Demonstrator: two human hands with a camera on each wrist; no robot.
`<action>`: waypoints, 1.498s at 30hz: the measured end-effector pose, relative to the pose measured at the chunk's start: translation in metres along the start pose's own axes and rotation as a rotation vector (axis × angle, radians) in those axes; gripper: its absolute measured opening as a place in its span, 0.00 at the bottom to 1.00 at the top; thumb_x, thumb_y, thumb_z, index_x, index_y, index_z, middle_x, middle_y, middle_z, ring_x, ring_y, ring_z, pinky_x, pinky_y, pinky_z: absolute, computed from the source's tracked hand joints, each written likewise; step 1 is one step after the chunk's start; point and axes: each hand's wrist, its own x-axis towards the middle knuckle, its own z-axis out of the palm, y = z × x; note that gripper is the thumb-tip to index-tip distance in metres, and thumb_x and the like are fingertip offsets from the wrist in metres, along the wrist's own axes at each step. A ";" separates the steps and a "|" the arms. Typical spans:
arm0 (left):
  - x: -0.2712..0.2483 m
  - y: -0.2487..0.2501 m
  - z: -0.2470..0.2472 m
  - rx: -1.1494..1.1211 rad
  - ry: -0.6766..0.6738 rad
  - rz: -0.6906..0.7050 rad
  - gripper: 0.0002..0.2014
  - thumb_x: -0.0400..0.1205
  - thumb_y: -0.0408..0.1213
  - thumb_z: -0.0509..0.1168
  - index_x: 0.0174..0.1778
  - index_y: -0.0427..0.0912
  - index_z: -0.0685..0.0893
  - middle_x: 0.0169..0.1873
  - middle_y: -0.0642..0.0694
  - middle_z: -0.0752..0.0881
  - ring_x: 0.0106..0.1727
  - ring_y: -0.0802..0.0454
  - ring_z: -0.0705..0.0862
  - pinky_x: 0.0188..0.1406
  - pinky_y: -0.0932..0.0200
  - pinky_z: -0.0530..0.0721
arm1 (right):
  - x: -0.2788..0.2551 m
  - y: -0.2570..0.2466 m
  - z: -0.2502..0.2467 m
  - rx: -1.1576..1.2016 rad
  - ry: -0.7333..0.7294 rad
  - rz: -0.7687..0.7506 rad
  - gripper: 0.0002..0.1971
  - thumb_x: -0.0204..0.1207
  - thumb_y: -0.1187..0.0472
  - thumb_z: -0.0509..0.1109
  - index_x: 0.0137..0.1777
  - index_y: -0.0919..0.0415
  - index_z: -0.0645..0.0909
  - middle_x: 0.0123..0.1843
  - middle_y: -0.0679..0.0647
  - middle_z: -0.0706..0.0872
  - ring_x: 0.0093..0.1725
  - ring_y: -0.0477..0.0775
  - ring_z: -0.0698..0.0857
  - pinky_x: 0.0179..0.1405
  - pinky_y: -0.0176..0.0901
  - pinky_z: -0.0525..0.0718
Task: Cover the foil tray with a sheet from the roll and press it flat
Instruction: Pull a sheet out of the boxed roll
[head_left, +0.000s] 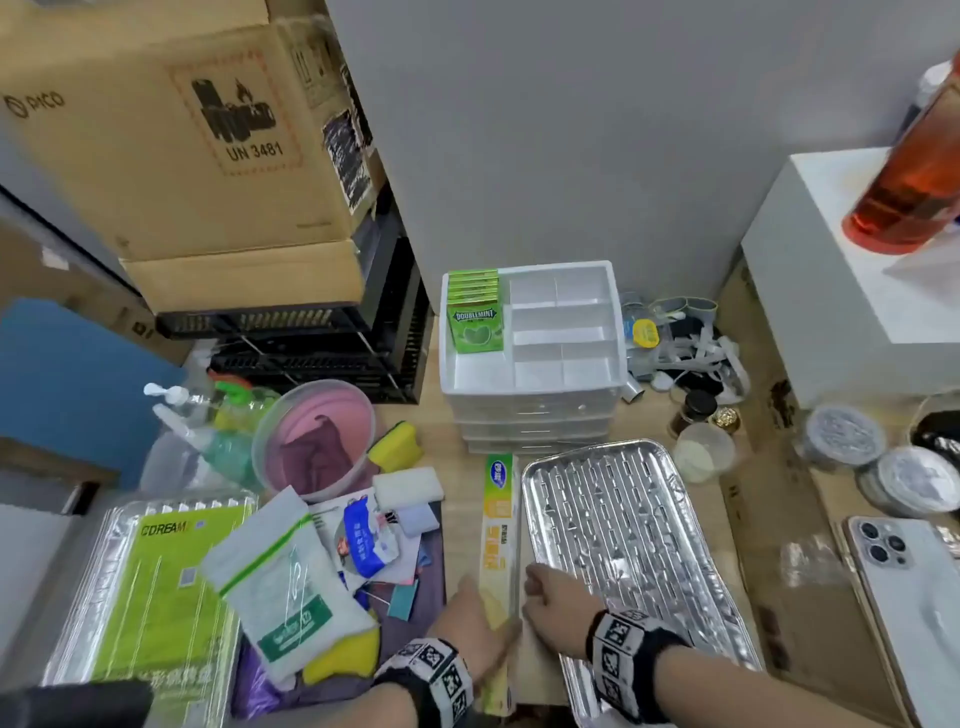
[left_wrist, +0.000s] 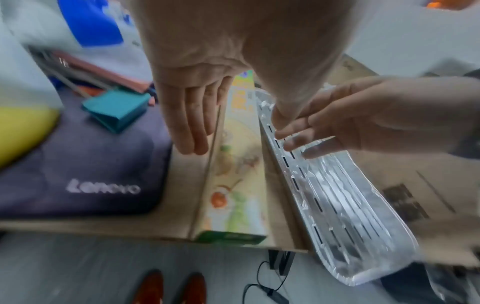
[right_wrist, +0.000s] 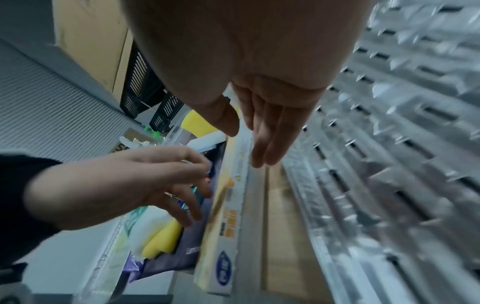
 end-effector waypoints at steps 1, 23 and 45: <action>0.003 0.002 0.005 -0.027 -0.001 -0.032 0.37 0.75 0.63 0.69 0.73 0.44 0.68 0.67 0.45 0.85 0.65 0.48 0.86 0.64 0.56 0.85 | 0.003 -0.003 0.003 -0.009 -0.010 -0.001 0.07 0.77 0.65 0.60 0.53 0.58 0.73 0.54 0.54 0.82 0.51 0.53 0.80 0.47 0.38 0.81; -0.001 -0.026 -0.004 -0.532 -0.193 -0.118 0.26 0.69 0.52 0.72 0.63 0.49 0.83 0.54 0.43 0.94 0.55 0.47 0.93 0.67 0.42 0.87 | 0.041 0.015 0.014 0.423 -0.055 0.091 0.11 0.72 0.60 0.75 0.52 0.57 0.78 0.44 0.52 0.85 0.40 0.49 0.86 0.49 0.49 0.89; -0.019 0.009 0.018 -0.441 -0.008 -0.115 0.21 0.81 0.55 0.64 0.63 0.46 0.76 0.56 0.45 0.89 0.57 0.46 0.88 0.65 0.48 0.84 | 0.022 0.029 -0.001 0.374 0.188 0.105 0.10 0.78 0.63 0.63 0.35 0.59 0.69 0.33 0.56 0.76 0.33 0.56 0.78 0.39 0.55 0.87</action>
